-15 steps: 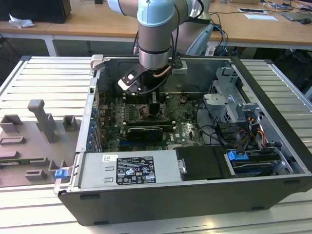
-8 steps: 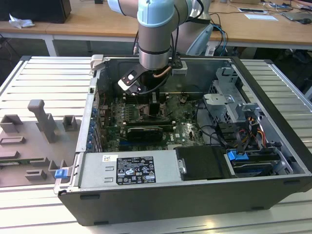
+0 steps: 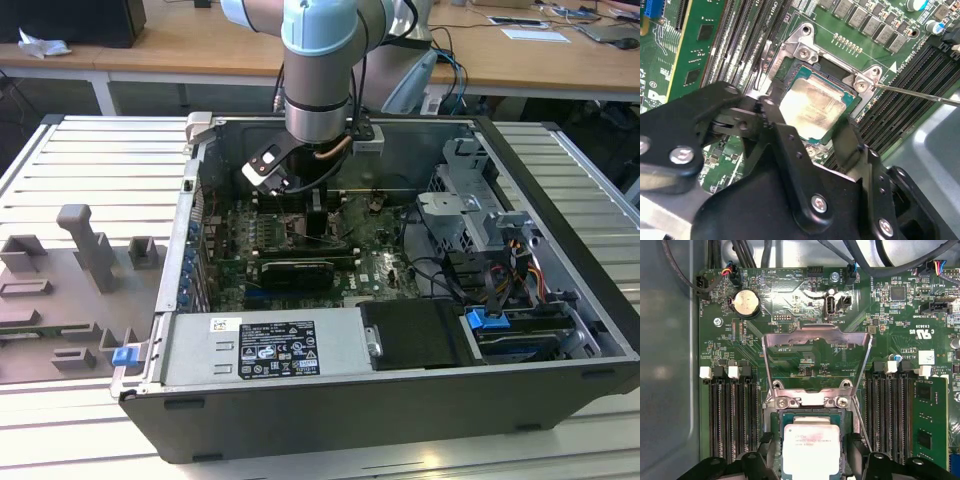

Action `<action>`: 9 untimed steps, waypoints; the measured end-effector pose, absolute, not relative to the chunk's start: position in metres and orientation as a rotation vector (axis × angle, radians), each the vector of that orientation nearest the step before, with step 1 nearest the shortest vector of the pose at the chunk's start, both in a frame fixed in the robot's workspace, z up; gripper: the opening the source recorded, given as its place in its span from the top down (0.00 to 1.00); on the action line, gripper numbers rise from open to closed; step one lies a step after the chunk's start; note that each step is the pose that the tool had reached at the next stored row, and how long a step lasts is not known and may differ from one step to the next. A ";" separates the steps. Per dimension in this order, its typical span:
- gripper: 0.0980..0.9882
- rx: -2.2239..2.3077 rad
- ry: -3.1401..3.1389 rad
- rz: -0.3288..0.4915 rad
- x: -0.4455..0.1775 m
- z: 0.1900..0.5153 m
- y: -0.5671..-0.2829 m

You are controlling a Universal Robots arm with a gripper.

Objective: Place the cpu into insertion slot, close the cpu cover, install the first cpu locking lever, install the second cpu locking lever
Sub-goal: 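Place the cpu into insertion slot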

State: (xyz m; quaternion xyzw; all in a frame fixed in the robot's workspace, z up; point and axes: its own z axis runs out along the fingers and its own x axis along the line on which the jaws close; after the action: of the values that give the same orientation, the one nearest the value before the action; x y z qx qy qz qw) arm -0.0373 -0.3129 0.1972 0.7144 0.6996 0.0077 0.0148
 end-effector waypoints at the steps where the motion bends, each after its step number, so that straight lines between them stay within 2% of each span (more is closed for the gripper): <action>1: 0.37 2.223 2.177 0.024 -0.037 0.197 -0.313; 2: 0.44 2.221 2.179 0.023 -0.037 0.198 -0.313; 9: 0.46 2.198 2.199 0.019 -0.037 0.199 -0.313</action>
State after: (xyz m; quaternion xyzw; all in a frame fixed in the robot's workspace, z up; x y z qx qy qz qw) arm -0.0373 -0.3129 0.1987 0.7069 0.7071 0.0062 0.0163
